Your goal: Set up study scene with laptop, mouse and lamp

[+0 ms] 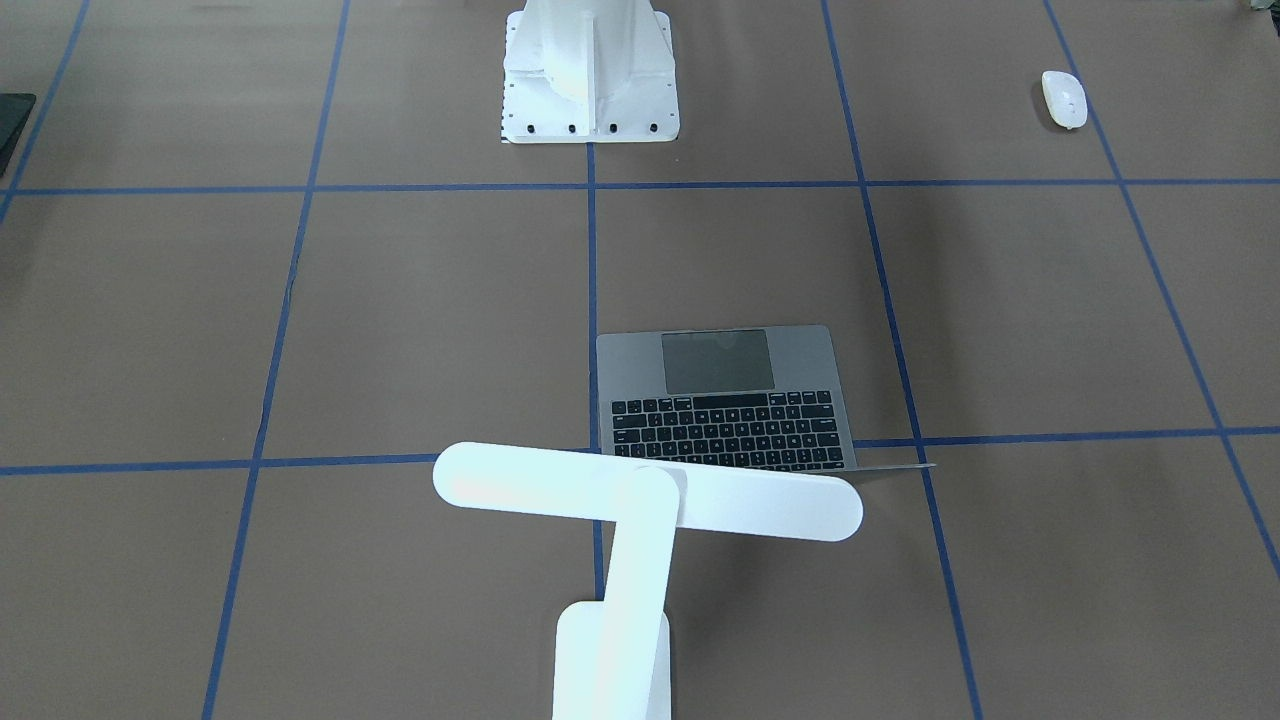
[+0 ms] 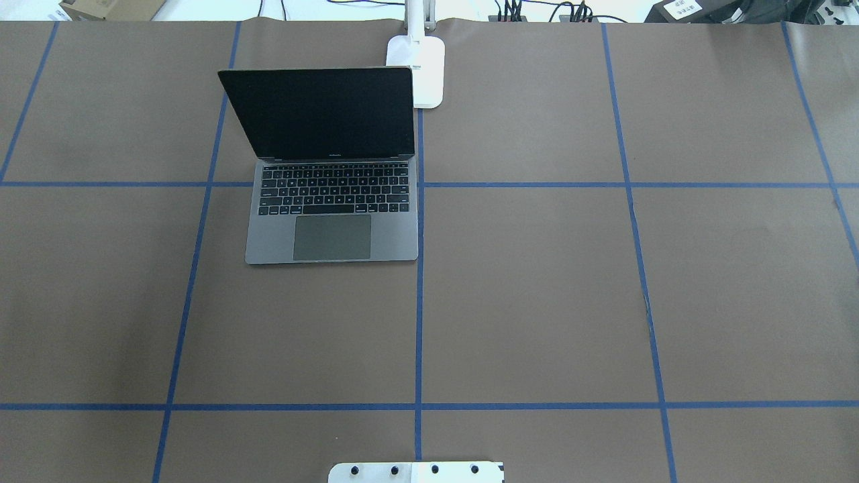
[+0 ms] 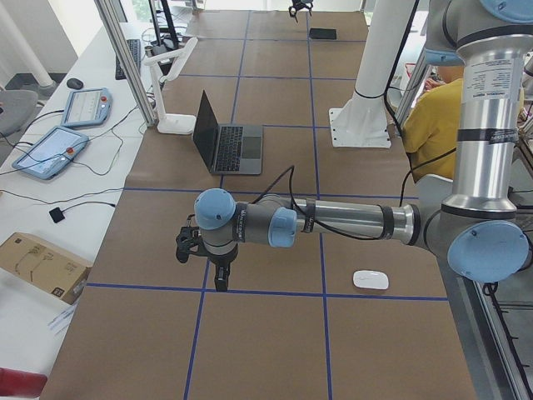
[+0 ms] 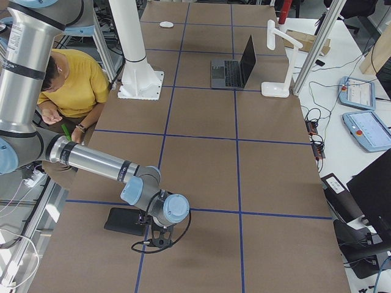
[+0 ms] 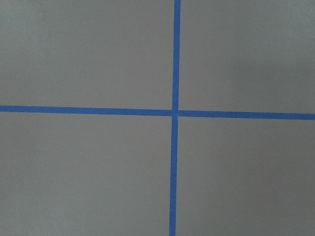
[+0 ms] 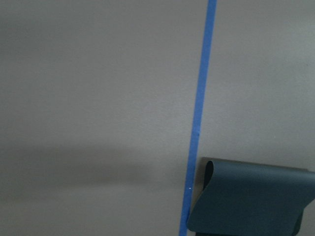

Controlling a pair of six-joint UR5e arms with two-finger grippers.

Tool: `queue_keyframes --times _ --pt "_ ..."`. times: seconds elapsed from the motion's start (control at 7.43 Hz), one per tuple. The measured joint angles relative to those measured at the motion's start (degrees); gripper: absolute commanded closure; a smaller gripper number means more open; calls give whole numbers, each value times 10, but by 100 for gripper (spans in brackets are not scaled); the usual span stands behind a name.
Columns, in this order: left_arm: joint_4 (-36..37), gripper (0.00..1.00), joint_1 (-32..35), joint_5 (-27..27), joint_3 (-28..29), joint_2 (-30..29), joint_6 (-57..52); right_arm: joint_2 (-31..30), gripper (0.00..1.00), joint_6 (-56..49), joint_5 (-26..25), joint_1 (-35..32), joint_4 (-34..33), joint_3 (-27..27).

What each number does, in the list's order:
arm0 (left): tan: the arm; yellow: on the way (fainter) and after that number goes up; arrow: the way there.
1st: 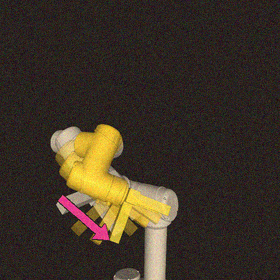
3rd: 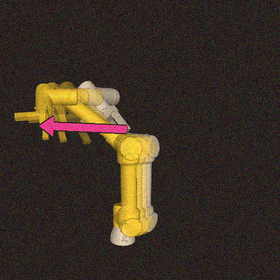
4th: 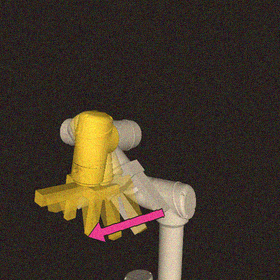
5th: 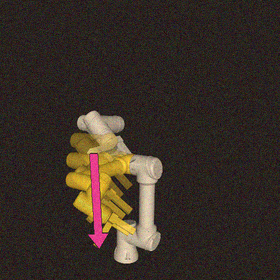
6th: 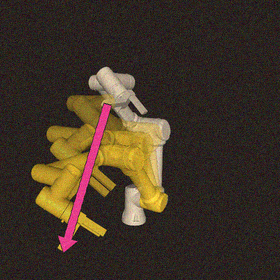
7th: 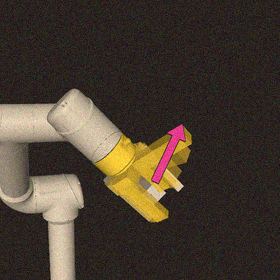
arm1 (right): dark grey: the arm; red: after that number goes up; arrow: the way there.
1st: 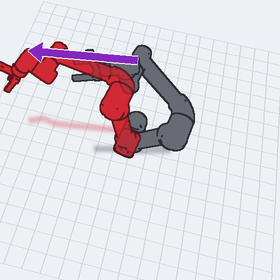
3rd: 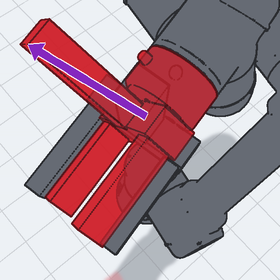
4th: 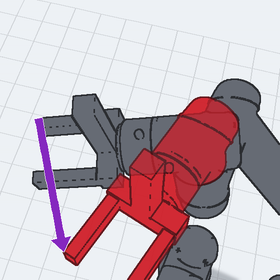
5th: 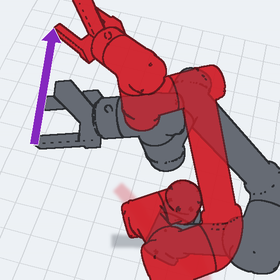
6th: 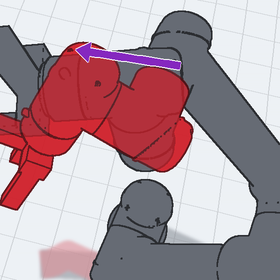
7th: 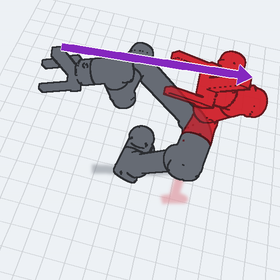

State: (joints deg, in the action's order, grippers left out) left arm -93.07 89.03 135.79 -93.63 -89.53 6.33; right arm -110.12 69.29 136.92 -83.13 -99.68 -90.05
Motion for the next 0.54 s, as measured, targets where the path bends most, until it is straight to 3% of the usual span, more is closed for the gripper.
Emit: queue_keyframes --times 0.54 --pt "0 0 0 0 -4 0 1 -31 4 5 -17 24 0 14"
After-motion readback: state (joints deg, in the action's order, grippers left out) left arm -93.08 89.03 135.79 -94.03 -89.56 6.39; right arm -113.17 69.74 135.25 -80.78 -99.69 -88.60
